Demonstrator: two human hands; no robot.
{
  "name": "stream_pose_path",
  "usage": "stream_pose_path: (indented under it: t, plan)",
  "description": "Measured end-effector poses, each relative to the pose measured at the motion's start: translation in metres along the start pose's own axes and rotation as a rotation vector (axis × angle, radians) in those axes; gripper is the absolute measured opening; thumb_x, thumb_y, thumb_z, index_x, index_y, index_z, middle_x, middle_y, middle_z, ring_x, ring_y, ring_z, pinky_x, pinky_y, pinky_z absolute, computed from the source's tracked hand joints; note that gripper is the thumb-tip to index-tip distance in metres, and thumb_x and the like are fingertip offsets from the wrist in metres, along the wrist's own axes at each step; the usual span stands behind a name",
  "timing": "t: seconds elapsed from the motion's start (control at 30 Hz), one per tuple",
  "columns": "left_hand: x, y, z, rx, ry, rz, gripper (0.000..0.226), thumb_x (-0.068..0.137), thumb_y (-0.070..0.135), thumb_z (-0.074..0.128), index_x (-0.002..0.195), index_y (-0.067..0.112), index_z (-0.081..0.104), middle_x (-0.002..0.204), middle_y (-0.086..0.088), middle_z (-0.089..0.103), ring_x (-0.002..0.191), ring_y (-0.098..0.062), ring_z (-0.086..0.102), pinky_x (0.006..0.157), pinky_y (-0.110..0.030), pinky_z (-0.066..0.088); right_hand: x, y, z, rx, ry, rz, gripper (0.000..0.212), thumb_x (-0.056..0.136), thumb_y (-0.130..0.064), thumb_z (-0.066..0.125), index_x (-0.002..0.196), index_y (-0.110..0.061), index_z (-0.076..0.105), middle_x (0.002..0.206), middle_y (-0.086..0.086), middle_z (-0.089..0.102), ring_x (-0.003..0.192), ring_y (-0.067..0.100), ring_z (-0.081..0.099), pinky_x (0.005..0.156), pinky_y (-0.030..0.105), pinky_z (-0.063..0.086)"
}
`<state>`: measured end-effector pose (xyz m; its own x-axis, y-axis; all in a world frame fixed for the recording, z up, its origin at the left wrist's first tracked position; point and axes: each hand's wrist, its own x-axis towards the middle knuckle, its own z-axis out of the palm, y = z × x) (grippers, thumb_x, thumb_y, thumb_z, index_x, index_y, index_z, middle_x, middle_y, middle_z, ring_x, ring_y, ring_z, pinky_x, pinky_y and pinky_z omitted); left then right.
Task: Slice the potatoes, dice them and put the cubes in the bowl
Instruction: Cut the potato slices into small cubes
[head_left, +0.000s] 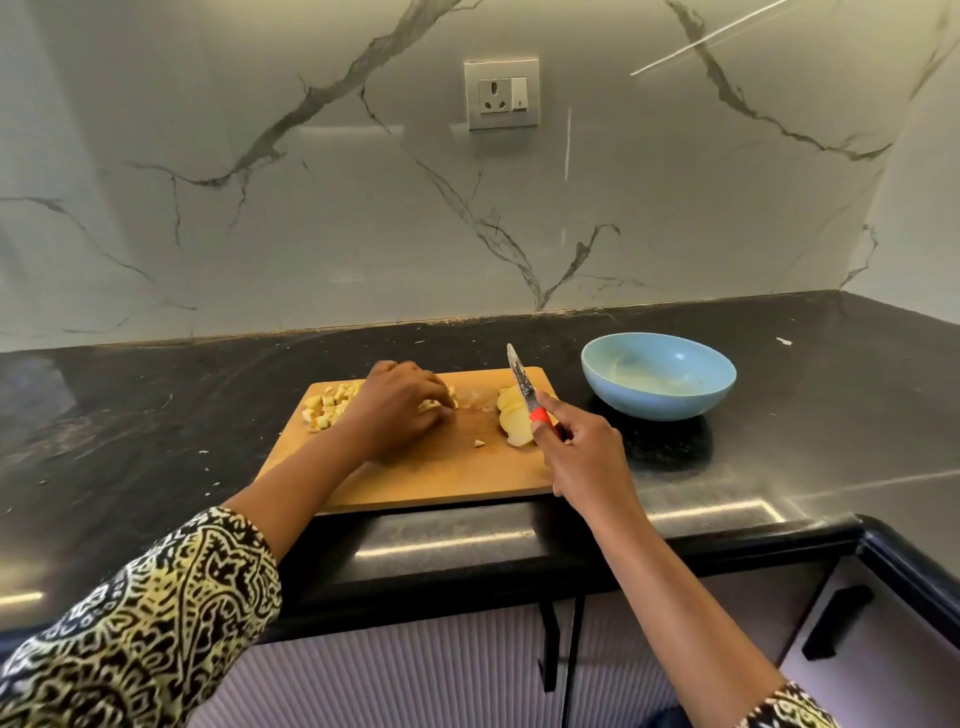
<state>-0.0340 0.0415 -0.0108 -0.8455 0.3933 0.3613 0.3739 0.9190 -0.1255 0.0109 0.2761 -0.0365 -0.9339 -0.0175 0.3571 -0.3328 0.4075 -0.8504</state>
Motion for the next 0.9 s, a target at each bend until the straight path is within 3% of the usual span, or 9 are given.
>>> stream_pose_path:
  t: [0.1,0.2,0.37,0.5,0.57,0.7,0.8,0.9]
  plan:
    - [-0.004,-0.003,0.003,-0.039,0.132,-0.049,0.022,0.092,0.027,0.059,0.111,0.025,0.069,0.121,0.004,0.065,0.114,-0.020,0.056,0.099,-0.039,0.036,0.000,0.002,-0.003,0.132,0.017,0.058,0.037,0.095,-0.028,0.056,0.132,-0.029,0.056,0.060,-0.002,0.052,0.048,0.014,0.044,0.045,0.033,0.048]
    - [-0.008,0.007,0.002,-0.107,0.151,-0.021,0.025,0.091,0.032,0.060,0.114,0.025,0.068,0.123,0.004,0.063,0.116,-0.018,0.054,0.099,-0.039,0.035,-0.001,0.003,-0.007,0.272,0.053,0.109,0.037,0.095,-0.025,0.058,0.132,-0.028,0.056,0.062,0.007,0.049,0.045,0.011,0.042,0.040,0.022,0.040]
    - [0.001,0.031,0.004,-0.050,-0.092,0.048,0.032,0.093,0.048,0.049,0.121,0.036,0.060,0.130,0.015,0.056,0.124,-0.010,0.045,0.103,-0.036,0.031,-0.002,0.006,-0.010,0.419,0.087,0.168,0.038,0.095,-0.025,0.060,0.132,-0.026,0.057,0.058,0.003,0.047,0.041,0.008,0.040,0.039,0.021,0.037]
    - [0.003,0.014,0.002,0.057,0.073,-0.086,0.026,0.093,0.040,0.054,0.117,0.033,0.063,0.127,0.009,0.059,0.117,-0.015,0.050,0.098,-0.038,0.034,-0.003,0.005,-0.010,0.448,0.082,0.175,0.038,0.095,-0.023,0.059,0.133,-0.025,0.056,0.059,0.003,0.046,0.042,0.008,0.039,0.038,0.021,0.038]
    - [0.002,0.017,0.001,-0.085,0.106,0.038,0.029,0.091,0.042,0.055,0.117,0.033,0.063,0.125,0.009,0.060,0.117,-0.014,0.051,0.097,-0.036,0.037,-0.003,0.005,-0.010,0.458,0.086,0.180,0.038,0.095,-0.023,0.059,0.132,-0.025,0.057,0.058,0.002,0.046,0.042,0.007,0.039,0.038,0.021,0.037]
    - [-0.005,0.059,0.000,-0.270,-0.030,0.406,0.031,0.091,0.045,0.048,0.113,0.031,0.066,0.115,0.010,0.063,0.111,-0.005,0.052,0.096,-0.027,0.038,-0.001,0.006,-0.009,0.463,0.099,0.190,0.037,0.094,-0.023,0.060,0.131,-0.026,0.058,0.057,0.000,0.048,0.042,0.007,0.040,0.040,0.023,0.038]
    - [-0.003,0.054,0.002,-0.298,0.009,0.423,0.021,0.089,0.031,0.058,0.105,0.026,0.070,0.104,0.008,0.068,0.098,-0.006,0.059,0.088,-0.025,0.046,-0.002,0.005,-0.009,0.473,0.109,0.193,0.037,0.094,-0.022,0.060,0.131,-0.025,0.059,0.058,0.000,0.048,0.042,0.007,0.040,0.039,0.023,0.038]
    - [-0.003,0.023,0.003,-0.152,0.062,0.340,0.015,0.086,0.027,0.066,0.100,0.028,0.072,0.098,0.010,0.070,0.094,-0.010,0.062,0.085,-0.029,0.041,-0.003,0.004,-0.010,0.475,0.101,0.186,0.038,0.094,-0.022,0.060,0.132,-0.024,0.058,0.058,0.001,0.047,0.042,0.005,0.039,0.039,0.022,0.037]
